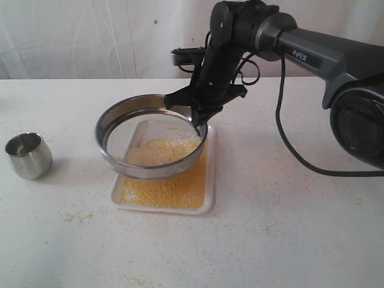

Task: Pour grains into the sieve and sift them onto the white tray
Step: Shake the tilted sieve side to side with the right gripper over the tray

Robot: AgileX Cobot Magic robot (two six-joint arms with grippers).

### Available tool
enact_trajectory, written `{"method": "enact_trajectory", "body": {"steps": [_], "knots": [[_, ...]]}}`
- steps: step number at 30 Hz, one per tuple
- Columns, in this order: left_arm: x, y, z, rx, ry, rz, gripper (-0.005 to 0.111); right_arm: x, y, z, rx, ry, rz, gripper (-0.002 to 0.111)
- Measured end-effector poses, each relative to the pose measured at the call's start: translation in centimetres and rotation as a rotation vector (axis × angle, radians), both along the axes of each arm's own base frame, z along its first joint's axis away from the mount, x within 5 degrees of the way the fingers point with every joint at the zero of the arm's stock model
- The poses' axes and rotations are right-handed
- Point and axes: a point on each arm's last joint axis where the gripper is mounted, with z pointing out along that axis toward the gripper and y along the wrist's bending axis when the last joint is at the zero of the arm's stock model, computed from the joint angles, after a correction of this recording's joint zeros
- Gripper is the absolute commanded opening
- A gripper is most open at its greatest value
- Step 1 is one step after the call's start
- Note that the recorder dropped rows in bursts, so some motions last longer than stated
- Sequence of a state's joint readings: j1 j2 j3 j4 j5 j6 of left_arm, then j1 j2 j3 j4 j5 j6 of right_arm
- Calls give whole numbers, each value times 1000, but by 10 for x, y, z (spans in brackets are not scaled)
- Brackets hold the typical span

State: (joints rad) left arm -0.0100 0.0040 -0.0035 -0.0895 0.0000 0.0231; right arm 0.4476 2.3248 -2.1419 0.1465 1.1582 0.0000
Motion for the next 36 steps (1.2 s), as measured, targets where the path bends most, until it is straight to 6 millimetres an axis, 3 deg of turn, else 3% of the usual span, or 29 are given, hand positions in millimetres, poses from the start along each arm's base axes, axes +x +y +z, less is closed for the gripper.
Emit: {"method": "enact_trajectory", "body": {"steps": [2, 5, 9, 14, 17, 21, 22, 25, 29, 33, 36], "knots": [[0, 0, 0, 0, 0, 0, 0, 6, -11, -5, 4, 12, 10, 0], [0, 0, 0, 0, 0, 0, 0, 0, -7, -8, 20, 43, 173, 0], [0, 0, 0, 2, 0, 0, 0, 0, -3, -13, -68, 35, 6, 0], [0, 0, 0, 2, 0, 0, 0, -2, 1, -9, -5, 31, 172, 0], [0, 0, 0, 2, 0, 0, 0, 7, 2, -5, -4, -24, -38, 0], [0, 0, 0, 2, 0, 0, 0, 4, 3, 4, 82, -14, 189, 0], [0, 0, 0, 2, 0, 0, 0, 2, 3, 6, 57, -21, 196, 0], [0, 0, 0, 2, 0, 0, 0, 3, 3, 1, -22, -13, -28, 0], [0, 0, 0, 2, 0, 0, 0, 3, -1, 0, 50, 10, 186, 0], [0, 0, 0, 2, 0, 0, 0, 3, 4, 0, 15, 14, -19, 0], [0, 0, 0, 2, 0, 0, 0, 5, 1, 1, 83, 8, 140, 0]]}}
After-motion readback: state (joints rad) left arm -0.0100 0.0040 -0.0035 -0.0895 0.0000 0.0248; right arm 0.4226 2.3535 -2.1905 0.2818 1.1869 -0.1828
